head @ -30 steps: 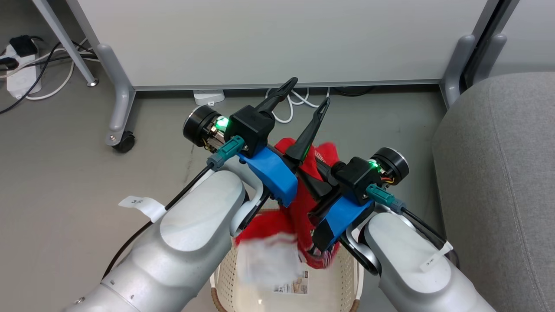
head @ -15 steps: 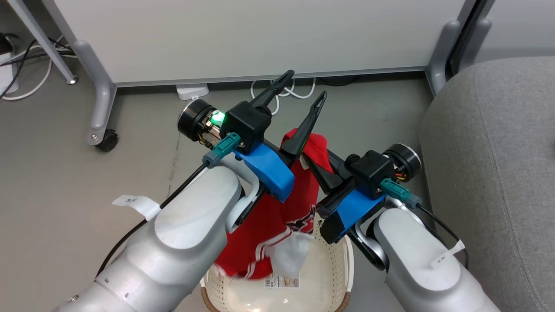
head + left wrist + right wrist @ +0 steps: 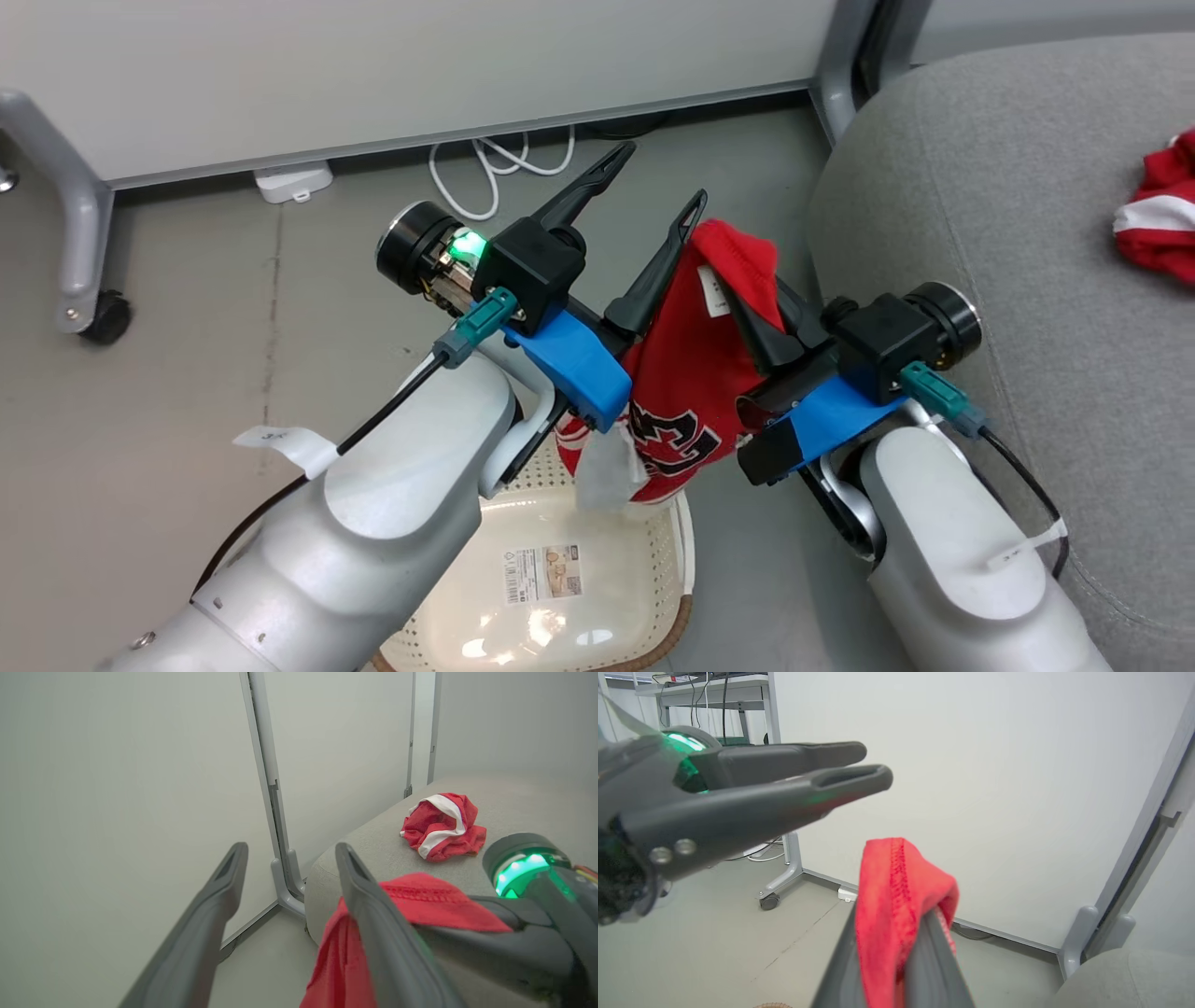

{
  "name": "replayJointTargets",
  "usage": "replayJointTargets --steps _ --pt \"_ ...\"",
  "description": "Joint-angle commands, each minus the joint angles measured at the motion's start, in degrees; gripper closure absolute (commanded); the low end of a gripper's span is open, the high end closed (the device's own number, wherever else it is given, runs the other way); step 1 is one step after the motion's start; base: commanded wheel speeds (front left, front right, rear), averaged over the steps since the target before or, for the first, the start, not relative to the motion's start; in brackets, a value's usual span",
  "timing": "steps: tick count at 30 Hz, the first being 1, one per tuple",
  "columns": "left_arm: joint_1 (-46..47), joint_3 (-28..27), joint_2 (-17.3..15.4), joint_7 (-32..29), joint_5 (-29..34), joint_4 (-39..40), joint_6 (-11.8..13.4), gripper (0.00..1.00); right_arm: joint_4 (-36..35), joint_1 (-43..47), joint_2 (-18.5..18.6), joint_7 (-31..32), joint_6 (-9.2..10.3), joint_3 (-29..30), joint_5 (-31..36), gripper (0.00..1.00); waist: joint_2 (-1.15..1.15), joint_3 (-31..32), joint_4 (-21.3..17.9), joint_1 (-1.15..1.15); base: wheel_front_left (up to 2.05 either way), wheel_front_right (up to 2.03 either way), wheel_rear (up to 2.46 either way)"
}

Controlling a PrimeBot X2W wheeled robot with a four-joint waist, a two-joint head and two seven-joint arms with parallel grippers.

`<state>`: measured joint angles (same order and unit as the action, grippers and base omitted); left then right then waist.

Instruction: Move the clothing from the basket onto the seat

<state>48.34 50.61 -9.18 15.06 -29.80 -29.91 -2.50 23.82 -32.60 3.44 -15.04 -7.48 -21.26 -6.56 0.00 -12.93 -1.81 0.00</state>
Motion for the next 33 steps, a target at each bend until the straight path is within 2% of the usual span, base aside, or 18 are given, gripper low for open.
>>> replayJointTargets --steps 1,11,17,24,33 --pt "0.2 0.0 -0.3 0.2 0.2 0.1 0.1 0.00 -0.7 0.8 0.3 -0.2 -0.03 0.6 0.2 1.00 0.00 -1.0 -1.9 0.00 0.00 0.00 0.00" --pt "-0.5 1.8 -1.0 -0.4 0.8 0.6 -0.4 0.00 -5.6 3.7 0.3 -0.2 -0.03 5.9 0.7 1.00 0.00 -2.3 -10.7 0.00 0.00 0.00 0.00" --pt "-0.6 3.1 -0.9 -0.8 1.1 1.0 -0.9 0.00 -7.6 6.2 0.1 -0.2 -0.03 7.8 0.9 1.00 0.00 -2.8 -14.7 0.00 0.00 0.00 0.00" --pt "-0.6 4.1 -0.9 -1.2 1.0 1.3 -1.0 0.00 -9.2 8.5 0.1 -0.2 -0.03 9.9 0.9 1.00 0.00 -3.1 -16.7 0.00 0.00 0.00 0.00" --pt "0.0 4.9 -0.6 -1.1 1.1 1.6 -1.3 0.00 -10.6 8.8 0.0 -0.2 -0.03 12.3 1.1 1.00 0.00 -4.2 -16.1 0.00 0.00 0.00 0.00"
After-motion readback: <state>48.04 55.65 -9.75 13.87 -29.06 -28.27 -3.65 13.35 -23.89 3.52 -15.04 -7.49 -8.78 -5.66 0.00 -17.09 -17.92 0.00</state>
